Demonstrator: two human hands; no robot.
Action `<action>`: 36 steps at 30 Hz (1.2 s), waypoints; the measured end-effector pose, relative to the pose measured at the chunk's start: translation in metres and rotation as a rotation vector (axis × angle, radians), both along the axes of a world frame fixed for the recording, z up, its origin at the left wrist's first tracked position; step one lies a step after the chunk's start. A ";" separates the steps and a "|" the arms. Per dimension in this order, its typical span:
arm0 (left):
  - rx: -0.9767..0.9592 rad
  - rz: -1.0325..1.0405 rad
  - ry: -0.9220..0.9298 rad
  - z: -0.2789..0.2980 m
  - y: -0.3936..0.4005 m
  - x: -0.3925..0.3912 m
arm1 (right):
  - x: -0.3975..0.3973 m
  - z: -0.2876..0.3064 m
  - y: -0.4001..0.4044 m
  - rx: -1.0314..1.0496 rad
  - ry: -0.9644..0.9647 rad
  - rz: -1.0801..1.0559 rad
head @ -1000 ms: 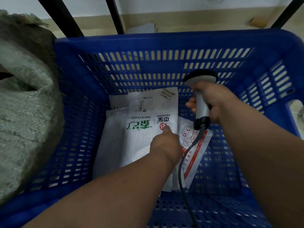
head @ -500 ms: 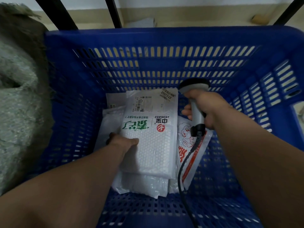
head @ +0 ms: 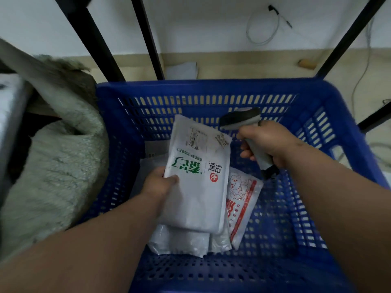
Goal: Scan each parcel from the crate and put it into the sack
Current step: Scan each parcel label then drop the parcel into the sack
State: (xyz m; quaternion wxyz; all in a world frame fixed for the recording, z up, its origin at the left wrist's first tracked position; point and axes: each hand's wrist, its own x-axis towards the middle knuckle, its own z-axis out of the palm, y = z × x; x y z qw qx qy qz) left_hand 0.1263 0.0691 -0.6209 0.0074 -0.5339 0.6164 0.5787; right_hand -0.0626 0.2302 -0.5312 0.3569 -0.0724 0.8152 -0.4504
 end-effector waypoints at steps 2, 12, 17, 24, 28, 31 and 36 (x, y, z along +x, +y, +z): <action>-0.056 -0.077 0.039 0.025 0.003 0.004 | 0.006 0.025 0.009 0.005 0.075 0.047; -0.344 -0.234 0.172 0.162 -0.004 0.052 | 0.082 0.149 0.051 -0.128 0.330 0.146; -0.434 -0.276 0.239 0.205 -0.002 0.086 | 0.127 0.177 0.070 -0.161 0.374 0.152; -0.401 -0.328 0.300 0.230 0.002 0.104 | 0.152 0.200 0.078 -0.110 0.502 0.216; -0.401 -0.330 0.307 0.234 0.002 0.105 | 0.155 0.205 0.079 -0.091 0.542 0.217; -0.388 -0.306 0.313 0.231 -0.001 0.106 | 0.156 0.206 0.077 -0.086 0.572 0.212; -0.322 -0.285 0.327 0.228 -0.006 0.110 | 0.157 0.207 0.072 -0.068 0.615 0.238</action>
